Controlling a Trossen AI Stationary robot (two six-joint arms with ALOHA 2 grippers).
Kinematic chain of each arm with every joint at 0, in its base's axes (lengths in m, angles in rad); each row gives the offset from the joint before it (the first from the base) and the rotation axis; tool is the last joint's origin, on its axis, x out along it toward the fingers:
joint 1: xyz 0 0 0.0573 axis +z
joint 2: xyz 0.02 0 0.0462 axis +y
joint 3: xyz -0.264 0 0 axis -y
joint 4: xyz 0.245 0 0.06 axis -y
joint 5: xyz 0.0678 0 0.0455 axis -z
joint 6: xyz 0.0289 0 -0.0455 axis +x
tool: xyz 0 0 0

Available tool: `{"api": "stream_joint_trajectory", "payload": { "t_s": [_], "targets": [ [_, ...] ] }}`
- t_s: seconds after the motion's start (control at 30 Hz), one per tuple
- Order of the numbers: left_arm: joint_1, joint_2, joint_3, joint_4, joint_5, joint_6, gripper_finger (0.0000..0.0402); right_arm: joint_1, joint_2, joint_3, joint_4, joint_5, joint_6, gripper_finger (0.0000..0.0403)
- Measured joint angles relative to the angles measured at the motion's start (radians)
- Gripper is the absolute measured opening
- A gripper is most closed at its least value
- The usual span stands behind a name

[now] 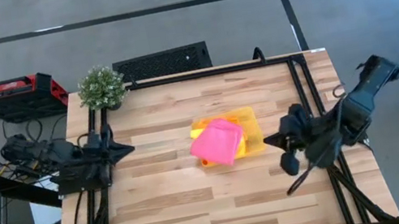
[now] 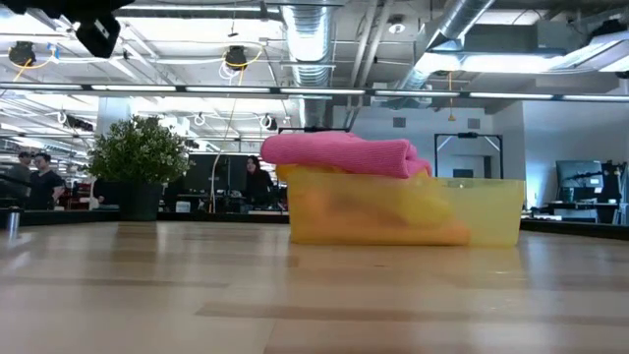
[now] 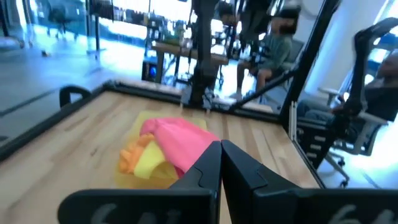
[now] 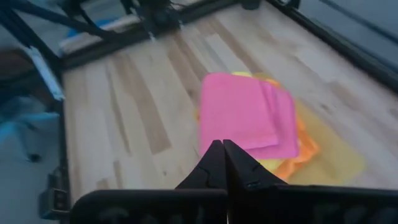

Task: Fold microfiber towels
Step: Return to Home Position

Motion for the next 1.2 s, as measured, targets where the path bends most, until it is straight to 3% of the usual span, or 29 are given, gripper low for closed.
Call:
{"api": "stream_joint_trajectory", "payload": {
  "t_s": [0.13, 0.3, 0.57, 0.7, 0.93, 1.2],
  "targets": [
    [0.0, -0.105, -0.026, 0.001, -0.012, 0.046, 0.0, 0.019, -0.185, -0.237, 0.208, -0.002, -0.037, 0.0003],
    [0.0, -0.204, -0.029, -0.076, -0.032, 0.05, 0.0, -0.038, -0.407, -0.479, 0.471, -0.092, -0.236, 0.0003],
    [0.0, -0.218, -0.029, -0.188, -0.052, 0.012, 0.0, -0.235, -0.715, -0.775, 0.91, -0.495, -0.595, 0.0003],
    [0.0, -0.22, -0.029, -0.206, -0.067, 0.044, 0.0, -0.343, -0.825, -0.87, 0.961, -0.633, -0.706, 0.0002],
    [0.0, -0.22, -0.032, -0.192, -0.13, 0.073, 0.0, -0.507, -1.017, -1.035, 0.976, -0.768, -0.721, 0.0002],
    [0.0, -0.22, -0.176, 0.003, -0.148, 0.114, 0.0, -0.633, -1.182, -1.259, 1.114, -0.878, -0.681, 0.0002]
  ]
}}
